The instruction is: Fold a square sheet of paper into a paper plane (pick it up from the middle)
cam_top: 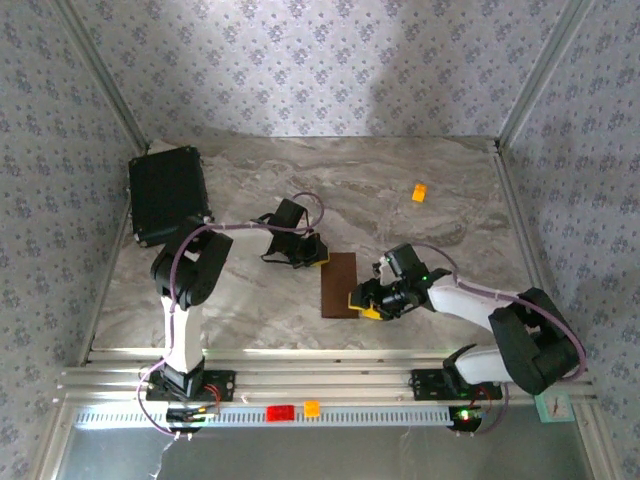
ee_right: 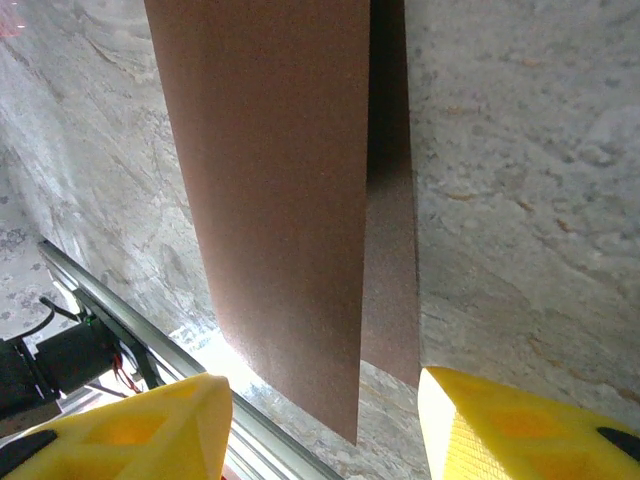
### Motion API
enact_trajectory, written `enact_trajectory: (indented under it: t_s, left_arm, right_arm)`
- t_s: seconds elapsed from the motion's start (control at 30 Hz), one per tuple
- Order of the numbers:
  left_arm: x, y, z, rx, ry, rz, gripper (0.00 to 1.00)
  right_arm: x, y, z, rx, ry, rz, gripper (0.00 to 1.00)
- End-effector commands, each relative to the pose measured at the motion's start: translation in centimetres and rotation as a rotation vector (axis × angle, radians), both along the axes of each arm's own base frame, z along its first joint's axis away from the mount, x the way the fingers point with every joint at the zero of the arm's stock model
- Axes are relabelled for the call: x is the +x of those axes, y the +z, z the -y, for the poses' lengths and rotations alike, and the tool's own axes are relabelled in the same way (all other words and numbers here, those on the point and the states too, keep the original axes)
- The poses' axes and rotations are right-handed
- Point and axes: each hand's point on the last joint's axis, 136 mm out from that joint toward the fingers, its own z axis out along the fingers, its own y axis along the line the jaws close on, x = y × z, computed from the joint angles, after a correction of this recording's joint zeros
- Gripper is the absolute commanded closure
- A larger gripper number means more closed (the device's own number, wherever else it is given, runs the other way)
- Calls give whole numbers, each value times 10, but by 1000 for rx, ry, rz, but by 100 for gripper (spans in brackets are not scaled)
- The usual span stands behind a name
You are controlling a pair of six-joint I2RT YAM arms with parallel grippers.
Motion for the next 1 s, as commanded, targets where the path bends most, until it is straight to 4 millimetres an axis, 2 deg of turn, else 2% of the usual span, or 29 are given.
enact_trajectory:
  t_s: [0.0, 0.13, 0.4, 0.53, 0.77, 0.97]
  left_arm:
    - [-13, -22, -16, 84, 1, -44, 89]
    - [-12, -22, -15, 80, -2, -41, 89]
    - [-12, -22, -15, 76, -1, -45, 89]
    - [-12, -21, -14, 72, -4, -44, 89]
    - [-11, -19, -12, 62, -8, -44, 89]
    - [-11, -17, -10, 54, -11, -39, 88]
  right_arm:
    - [0, 0, -8, 36, -5, -25, 46]
    - [10, 6, -14, 73, -29, 2, 54]
    - [33, 10, -10, 147, -86, 12, 62]
    - [43, 12, -11, 195, -77, 10, 69]
    - [57, 5, -8, 231, -86, -6, 78]
    - [58, -6, -4, 220, -86, -27, 88]
